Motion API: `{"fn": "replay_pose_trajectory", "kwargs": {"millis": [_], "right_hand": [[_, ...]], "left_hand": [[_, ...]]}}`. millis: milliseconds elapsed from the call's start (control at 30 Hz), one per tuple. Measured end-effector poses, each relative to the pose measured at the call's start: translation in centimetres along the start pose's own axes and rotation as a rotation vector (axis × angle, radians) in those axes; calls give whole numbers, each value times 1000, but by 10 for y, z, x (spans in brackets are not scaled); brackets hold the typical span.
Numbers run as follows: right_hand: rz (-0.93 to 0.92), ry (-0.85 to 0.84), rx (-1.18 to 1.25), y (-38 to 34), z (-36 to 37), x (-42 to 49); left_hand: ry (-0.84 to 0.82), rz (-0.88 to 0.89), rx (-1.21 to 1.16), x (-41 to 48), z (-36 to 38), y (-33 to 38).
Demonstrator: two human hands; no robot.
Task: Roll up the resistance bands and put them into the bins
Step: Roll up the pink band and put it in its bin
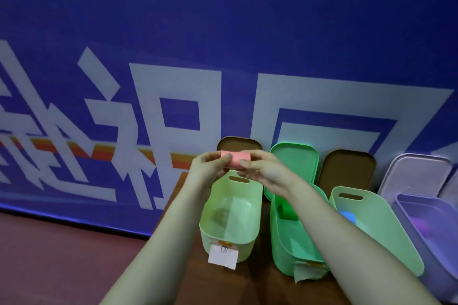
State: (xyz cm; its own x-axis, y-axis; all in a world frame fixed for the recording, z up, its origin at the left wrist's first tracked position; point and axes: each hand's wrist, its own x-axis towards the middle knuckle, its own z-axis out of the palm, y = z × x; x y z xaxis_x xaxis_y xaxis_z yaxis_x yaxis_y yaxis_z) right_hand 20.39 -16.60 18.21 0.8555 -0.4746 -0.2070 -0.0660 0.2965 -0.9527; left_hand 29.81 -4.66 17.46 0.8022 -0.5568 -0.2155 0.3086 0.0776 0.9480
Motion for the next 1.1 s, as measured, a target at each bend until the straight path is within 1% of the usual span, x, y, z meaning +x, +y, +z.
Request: {"fn": "replay_pose_trajectory", "kwargs": {"millis": [133, 333, 467, 533, 700, 833, 1000, 1100], "right_hand": [[47, 83, -24, 13, 2, 20], [164, 200, -126, 57, 2, 59], [233, 223, -106, 84, -6, 85], [282, 241, -155, 97, -8, 99], [365, 413, -172, 126, -21, 129], [431, 504, -112, 147, -25, 141], [479, 643, 92, 161, -26, 151], [517, 663, 119, 168, -25, 154]], "left_hand": [[-43, -115, -19, 35, -6, -14], [-63, -257, 8, 81, -15, -58], [-30, -299, 85, 110, -12, -89], [-10, -316, 150, 121, -8, -104], [-31, -390, 275, 140, -1, -132], [-47, -447, 344, 152, -2, -150], [-6, -493, 371, 166, 1, -174], [20, -532, 399, 169, 4, -185]]}}
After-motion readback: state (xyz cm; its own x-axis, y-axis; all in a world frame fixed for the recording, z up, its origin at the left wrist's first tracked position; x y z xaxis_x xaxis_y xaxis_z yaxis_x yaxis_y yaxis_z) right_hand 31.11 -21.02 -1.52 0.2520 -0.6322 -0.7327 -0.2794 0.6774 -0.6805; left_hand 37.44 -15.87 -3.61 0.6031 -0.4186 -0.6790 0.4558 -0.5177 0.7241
